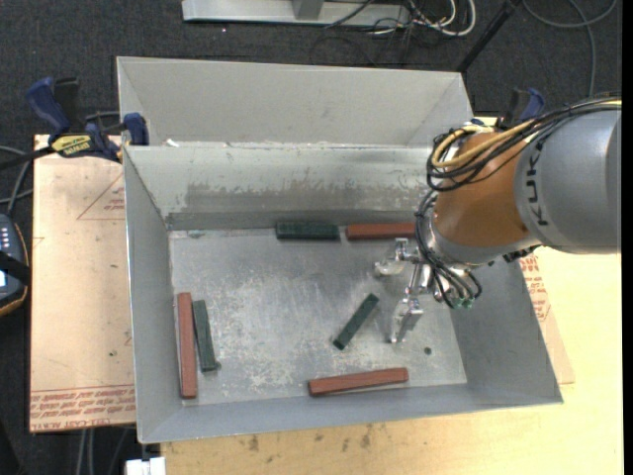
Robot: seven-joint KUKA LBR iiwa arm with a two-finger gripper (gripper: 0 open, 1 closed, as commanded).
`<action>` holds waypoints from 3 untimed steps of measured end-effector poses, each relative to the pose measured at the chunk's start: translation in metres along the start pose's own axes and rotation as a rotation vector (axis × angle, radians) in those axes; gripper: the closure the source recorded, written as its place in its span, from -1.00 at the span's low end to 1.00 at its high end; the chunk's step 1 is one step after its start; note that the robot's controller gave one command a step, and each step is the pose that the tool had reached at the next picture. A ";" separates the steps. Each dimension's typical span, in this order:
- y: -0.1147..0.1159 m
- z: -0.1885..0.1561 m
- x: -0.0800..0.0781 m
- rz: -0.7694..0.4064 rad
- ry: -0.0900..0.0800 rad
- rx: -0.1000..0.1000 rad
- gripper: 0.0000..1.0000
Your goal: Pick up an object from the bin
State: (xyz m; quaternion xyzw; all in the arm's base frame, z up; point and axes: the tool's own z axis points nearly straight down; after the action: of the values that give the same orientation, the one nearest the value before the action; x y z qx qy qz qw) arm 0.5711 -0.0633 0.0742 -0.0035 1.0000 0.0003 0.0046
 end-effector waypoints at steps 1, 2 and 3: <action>0.033 -0.004 0.034 -0.276 -0.011 0.004 1.00; 0.034 0.000 0.038 -0.278 0.004 0.000 -1.00; 0.034 0.000 0.038 -0.278 0.004 0.001 -1.00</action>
Offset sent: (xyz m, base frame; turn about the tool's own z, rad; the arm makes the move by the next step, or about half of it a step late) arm 0.0000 0.0000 0.0000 0.0000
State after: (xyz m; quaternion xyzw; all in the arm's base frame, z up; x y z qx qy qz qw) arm 0.5326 -0.0297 0.0738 -0.1421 0.9898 -0.0007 0.0027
